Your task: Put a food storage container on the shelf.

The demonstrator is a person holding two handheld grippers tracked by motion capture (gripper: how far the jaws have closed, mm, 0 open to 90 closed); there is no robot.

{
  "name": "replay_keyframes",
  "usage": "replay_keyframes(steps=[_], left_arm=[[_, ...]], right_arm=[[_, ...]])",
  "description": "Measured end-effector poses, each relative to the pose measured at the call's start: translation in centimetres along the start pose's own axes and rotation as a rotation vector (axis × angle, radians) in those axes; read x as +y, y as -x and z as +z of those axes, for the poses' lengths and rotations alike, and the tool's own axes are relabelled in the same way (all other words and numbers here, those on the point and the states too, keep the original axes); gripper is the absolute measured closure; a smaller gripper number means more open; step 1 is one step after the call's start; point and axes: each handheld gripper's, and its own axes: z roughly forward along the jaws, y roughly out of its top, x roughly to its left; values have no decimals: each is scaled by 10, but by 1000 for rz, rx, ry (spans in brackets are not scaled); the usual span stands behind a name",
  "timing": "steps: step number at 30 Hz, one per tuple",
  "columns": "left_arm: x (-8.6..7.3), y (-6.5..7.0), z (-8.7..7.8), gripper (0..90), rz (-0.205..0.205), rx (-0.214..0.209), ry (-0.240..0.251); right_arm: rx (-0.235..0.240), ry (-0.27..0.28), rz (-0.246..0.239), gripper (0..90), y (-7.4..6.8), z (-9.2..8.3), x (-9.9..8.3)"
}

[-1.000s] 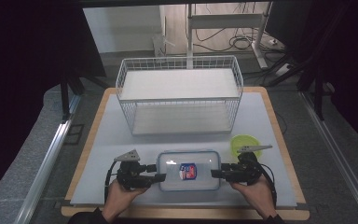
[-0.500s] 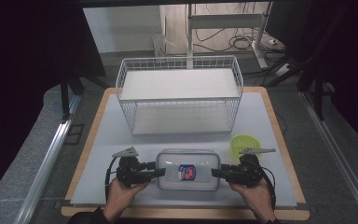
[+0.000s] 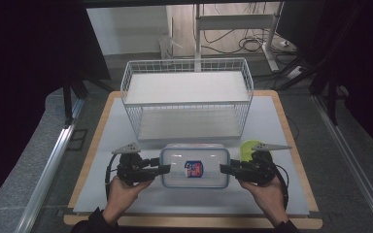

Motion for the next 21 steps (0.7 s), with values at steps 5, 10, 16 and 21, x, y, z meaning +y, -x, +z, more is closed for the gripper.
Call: replay_keyframes(steps=[5,10,16,21], left_arm=[[19,-1,-7,487,11,8,10],[39,-1,-16,487,18,19,29],[61,-3,-25,487,22,29,50],[77,-7,-30,487,23,29,72]], right_arm=[[9,15,-8,529,-2,-1,18],[31,30,-3,529,-3,1,40],[39,40,-9,529,-5,1,59],[30,50,-37,529,-10,-1,85]])
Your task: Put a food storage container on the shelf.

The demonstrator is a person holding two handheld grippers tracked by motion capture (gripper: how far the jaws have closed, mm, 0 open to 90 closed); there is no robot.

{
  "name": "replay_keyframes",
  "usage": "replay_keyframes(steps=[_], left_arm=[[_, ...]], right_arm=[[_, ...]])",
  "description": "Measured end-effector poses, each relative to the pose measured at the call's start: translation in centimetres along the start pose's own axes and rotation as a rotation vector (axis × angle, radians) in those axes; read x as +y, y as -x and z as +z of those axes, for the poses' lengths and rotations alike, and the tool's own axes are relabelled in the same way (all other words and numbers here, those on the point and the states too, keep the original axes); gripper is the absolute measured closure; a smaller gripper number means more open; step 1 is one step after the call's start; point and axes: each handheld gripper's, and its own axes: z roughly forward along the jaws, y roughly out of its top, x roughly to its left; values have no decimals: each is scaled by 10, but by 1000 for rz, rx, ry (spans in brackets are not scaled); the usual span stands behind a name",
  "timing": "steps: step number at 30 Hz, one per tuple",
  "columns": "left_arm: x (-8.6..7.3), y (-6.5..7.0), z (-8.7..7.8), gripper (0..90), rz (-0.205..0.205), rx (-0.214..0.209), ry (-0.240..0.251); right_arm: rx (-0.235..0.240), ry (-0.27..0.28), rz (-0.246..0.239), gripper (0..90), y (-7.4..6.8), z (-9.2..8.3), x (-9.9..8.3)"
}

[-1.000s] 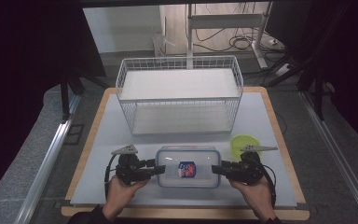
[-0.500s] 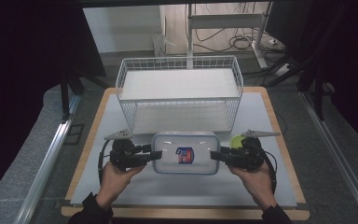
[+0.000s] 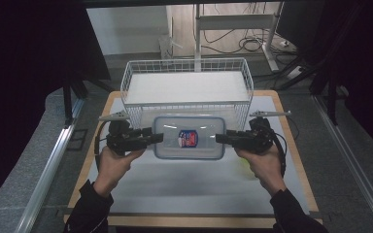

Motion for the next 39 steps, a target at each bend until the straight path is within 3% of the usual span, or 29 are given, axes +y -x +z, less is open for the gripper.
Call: replay_keyframes(steps=[13,27,39], left_arm=[[52,-14,-8,490,6,3,33],[104,-30,-6,491,18,5,49],[128,-54,9,491,-16,-8,49]], right_arm=[[4,20,-28,529,1,4,53],[7,43,-17,529,10,7,101],[-23,48,-11,524,27,16,134]])
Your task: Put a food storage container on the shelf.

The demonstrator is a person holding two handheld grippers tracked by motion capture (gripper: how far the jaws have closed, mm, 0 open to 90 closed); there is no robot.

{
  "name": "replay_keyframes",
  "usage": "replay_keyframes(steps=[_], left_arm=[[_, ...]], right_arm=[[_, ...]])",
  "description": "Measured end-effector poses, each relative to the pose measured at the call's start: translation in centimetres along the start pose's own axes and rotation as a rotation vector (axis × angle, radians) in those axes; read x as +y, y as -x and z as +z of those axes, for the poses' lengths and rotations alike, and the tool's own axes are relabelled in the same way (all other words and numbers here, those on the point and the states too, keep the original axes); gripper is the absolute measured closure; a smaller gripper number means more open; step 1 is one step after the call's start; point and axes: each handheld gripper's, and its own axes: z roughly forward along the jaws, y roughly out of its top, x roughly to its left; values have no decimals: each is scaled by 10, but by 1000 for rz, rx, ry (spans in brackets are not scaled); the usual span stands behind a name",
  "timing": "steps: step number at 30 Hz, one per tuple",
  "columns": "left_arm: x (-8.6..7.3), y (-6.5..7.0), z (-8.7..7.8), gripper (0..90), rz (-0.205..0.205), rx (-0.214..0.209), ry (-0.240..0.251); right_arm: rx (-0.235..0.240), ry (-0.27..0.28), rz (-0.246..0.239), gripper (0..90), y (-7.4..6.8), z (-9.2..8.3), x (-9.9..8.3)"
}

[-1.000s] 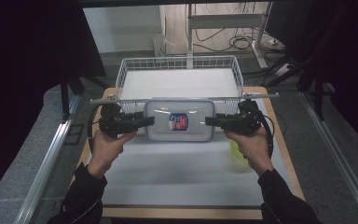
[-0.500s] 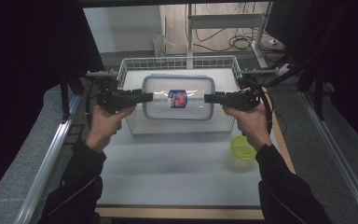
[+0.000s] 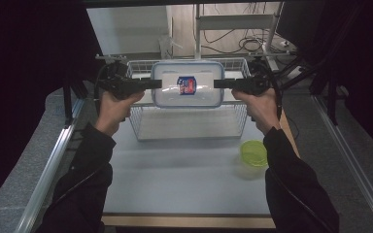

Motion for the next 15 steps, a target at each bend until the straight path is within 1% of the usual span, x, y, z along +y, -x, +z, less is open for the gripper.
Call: replay_keyframes(steps=[4,7,8,9,11,15], left_arm=[[3,-7,4,490,-12,-3,6],[5,-11,7,490,-28,0,9],[6,-13,9,490,-23,1,4],[6,-15,10,490,-32,0,7],[6,-16,10,490,-33,-2,13],[7,-20,11,495,-37,-17,12]], right_arm=[[-12,-2,12,523,5,5,8],[-13,1,20,521,8,7,10],[-12,1,26,521,10,9,11],[-13,1,36,520,13,11,13],[-9,3,41,520,14,12,13],[-5,1,37,518,17,13,14]])
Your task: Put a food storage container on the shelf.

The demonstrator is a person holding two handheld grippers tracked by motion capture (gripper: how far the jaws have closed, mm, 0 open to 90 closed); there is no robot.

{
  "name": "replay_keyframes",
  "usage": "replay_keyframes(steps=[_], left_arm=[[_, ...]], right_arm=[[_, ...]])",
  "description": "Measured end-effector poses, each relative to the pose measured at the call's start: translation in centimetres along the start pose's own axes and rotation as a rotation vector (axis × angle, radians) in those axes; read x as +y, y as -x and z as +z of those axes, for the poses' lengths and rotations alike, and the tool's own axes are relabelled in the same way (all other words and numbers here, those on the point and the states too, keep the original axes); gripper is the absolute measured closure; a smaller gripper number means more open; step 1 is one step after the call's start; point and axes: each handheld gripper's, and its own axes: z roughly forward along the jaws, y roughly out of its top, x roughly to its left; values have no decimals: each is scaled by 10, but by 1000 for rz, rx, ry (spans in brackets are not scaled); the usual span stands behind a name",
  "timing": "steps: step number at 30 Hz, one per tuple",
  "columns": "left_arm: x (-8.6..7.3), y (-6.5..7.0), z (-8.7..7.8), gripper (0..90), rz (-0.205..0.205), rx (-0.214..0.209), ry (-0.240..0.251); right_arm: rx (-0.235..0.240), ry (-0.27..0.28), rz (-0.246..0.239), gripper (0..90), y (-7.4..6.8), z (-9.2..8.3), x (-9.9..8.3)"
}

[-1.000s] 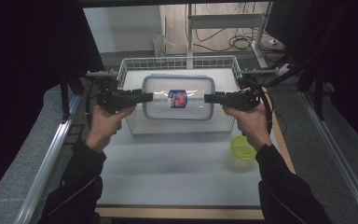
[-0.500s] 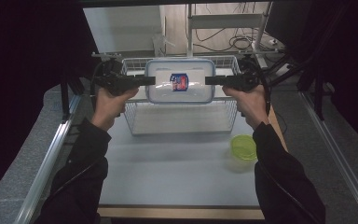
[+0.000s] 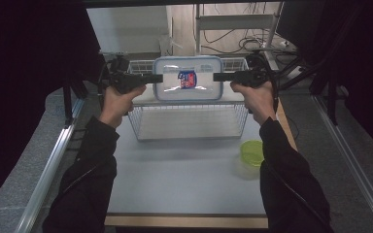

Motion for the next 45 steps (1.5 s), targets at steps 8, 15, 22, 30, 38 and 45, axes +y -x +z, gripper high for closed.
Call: replay_keyframes(steps=[8,15,22,30,38,45], left_arm=[[-2,3,2,462,63,37,-4],[-3,5,4,417,92,96,-32],[-6,0,11,426,68,112,-37],[-8,-1,12,398,39,98,-10],[-11,9,1,340,129,164,46],[-38,33,-20,508,219,203,70]], right_arm=[[-8,15,-31,501,0,2,-2],[-15,26,-26,485,1,4,-4],[-8,36,25,430,9,12,-5],[-48,61,36,436,13,15,-1],[-179,47,-127,455,-2,16,-1],[-209,101,-233,737,-17,-9,-21]])
